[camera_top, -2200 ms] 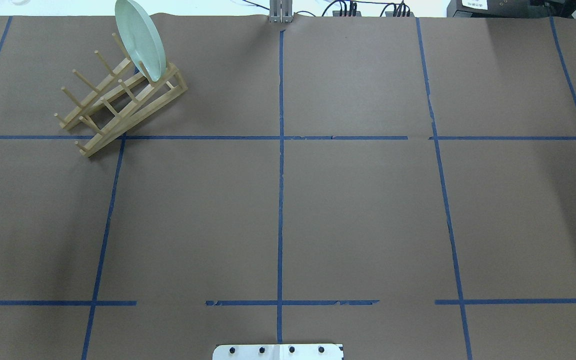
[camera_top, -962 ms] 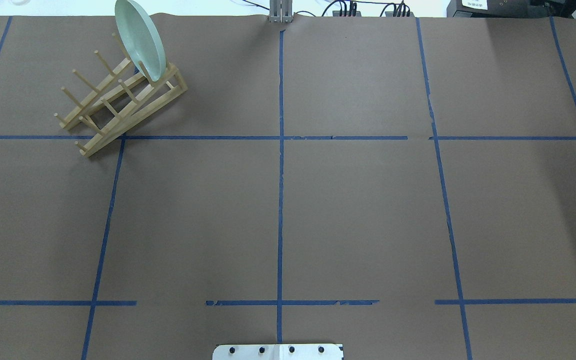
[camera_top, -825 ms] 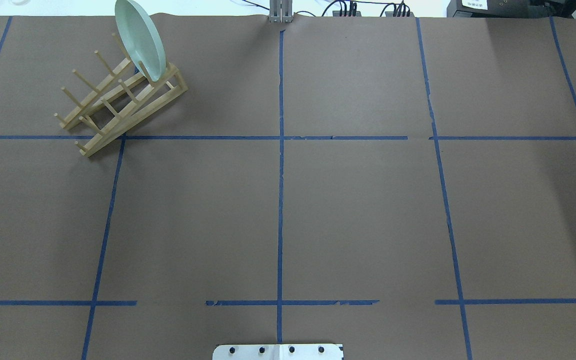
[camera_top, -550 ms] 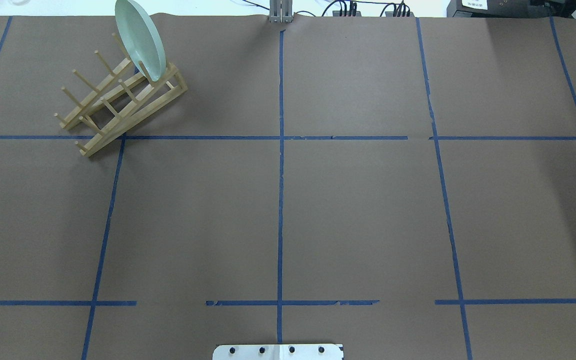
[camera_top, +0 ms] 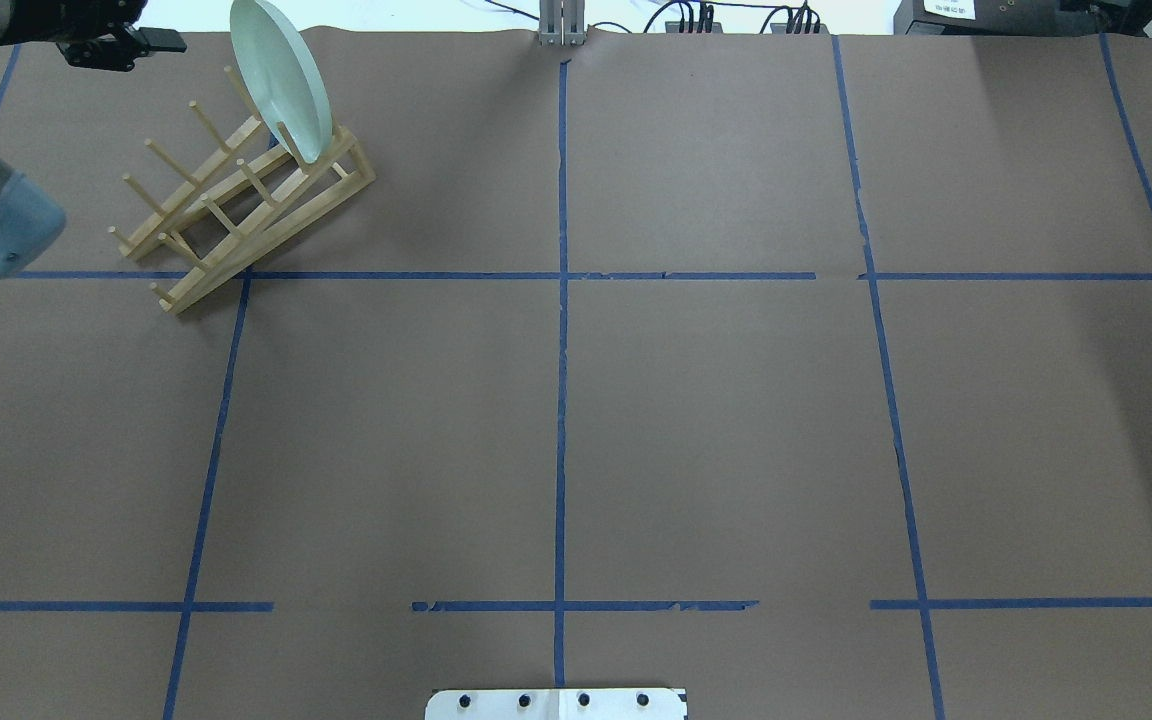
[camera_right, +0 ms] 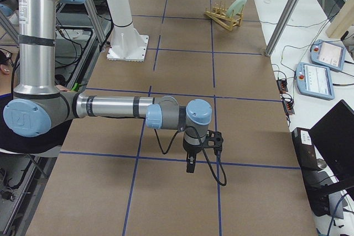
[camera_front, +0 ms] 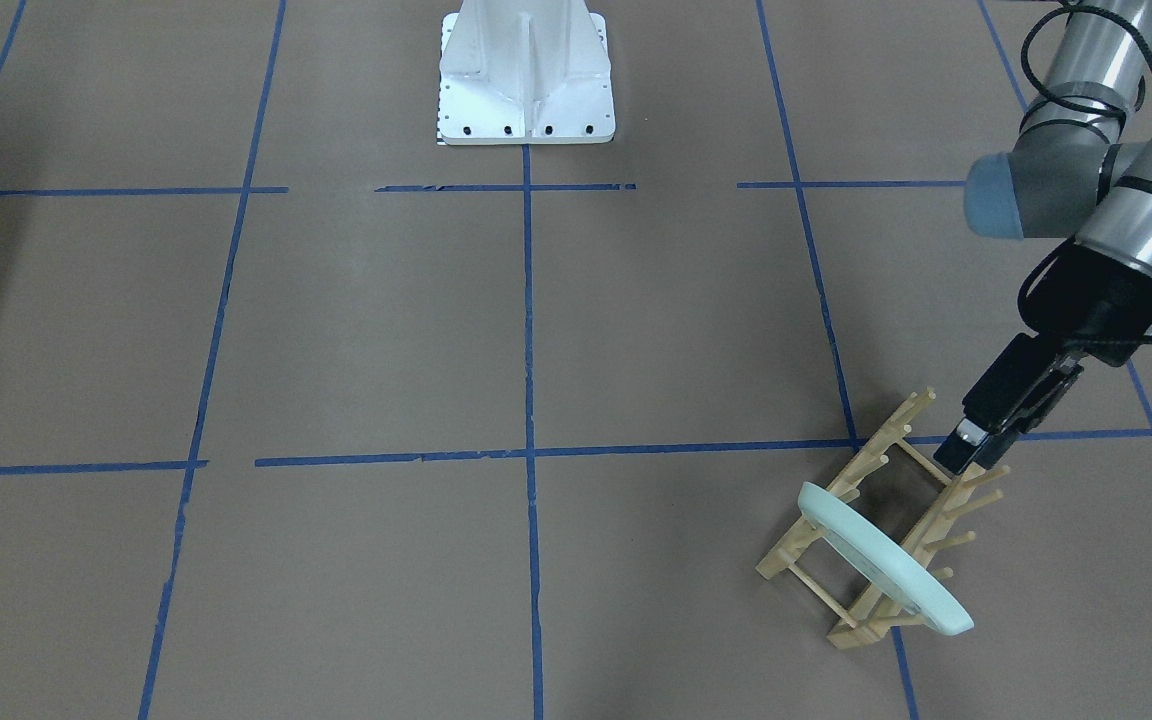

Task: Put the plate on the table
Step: 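Reach the left gripper to the pale green plate's rim and grasp it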

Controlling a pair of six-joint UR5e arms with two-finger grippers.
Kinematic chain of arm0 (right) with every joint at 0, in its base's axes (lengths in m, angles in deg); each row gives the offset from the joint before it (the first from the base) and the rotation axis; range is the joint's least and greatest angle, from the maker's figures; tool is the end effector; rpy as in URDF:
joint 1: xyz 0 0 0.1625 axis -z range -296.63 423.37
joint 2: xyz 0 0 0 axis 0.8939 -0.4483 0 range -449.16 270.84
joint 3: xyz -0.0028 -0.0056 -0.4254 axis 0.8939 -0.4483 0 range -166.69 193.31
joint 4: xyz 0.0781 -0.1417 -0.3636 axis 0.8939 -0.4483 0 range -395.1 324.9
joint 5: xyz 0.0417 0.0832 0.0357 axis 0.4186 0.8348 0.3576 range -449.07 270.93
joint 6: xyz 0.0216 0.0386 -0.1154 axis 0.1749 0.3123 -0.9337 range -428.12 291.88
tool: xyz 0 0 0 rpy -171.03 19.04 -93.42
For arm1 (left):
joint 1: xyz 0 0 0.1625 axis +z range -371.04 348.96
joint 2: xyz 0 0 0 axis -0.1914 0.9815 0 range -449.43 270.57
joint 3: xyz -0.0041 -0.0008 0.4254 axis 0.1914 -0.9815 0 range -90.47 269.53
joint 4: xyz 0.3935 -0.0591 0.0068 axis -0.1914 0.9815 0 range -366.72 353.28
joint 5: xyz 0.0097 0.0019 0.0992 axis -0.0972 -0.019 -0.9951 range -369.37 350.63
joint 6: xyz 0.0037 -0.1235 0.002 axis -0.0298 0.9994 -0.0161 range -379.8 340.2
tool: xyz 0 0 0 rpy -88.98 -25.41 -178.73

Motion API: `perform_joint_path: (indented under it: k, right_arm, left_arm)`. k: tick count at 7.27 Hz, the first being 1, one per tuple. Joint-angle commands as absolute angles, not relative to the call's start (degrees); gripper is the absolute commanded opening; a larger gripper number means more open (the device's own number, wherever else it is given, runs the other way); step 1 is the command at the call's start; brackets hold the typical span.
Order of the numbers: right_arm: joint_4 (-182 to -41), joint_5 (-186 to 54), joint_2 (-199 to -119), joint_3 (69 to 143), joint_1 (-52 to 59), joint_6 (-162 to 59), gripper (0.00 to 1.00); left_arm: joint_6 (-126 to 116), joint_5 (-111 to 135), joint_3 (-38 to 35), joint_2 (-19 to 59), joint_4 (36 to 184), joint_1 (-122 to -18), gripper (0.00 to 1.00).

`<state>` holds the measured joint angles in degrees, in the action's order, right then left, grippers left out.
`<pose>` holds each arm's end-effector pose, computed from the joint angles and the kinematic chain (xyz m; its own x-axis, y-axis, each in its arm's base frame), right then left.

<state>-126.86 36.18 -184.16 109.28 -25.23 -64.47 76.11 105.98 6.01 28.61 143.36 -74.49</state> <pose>0.0513 -0.4375 0.6822 0.8165 0.0516 0.5750 -0.0275 0.9983 -0.0505 0.2291 -0.6387 0.3178 0.0009 -0.2100 -0.9777 0.6225 0.7653 -0.1638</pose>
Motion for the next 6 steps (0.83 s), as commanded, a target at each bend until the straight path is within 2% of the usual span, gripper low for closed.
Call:
perform_joint_path:
  k: [1,2,4,6]
  right_arm:
    - [-126.9,36.2,-184.2,109.3,-25.2,-64.4,1.0]
    - [-126.9,36.2,-184.2,109.3,-25.2,-64.4,1.0]
    - [-126.9,36.2,-184.2,109.3,-25.2,-64.4,1.0]
    - [-126.9,36.2,-184.2,109.3,-25.2,-64.5,1.0]
  left_arm:
    - [77.4,104.7,12.4,33.2,143.6,-73.5,1.0]
    - [77.1,104.3,15.1,34.8,143.7,-73.3,0.98]
    - [76.5,101.6,16.2,35.5,143.7,-71.7,0.68]
    - [75.1,101.6,16.6,35.5,143.7,-71.3,0.65]
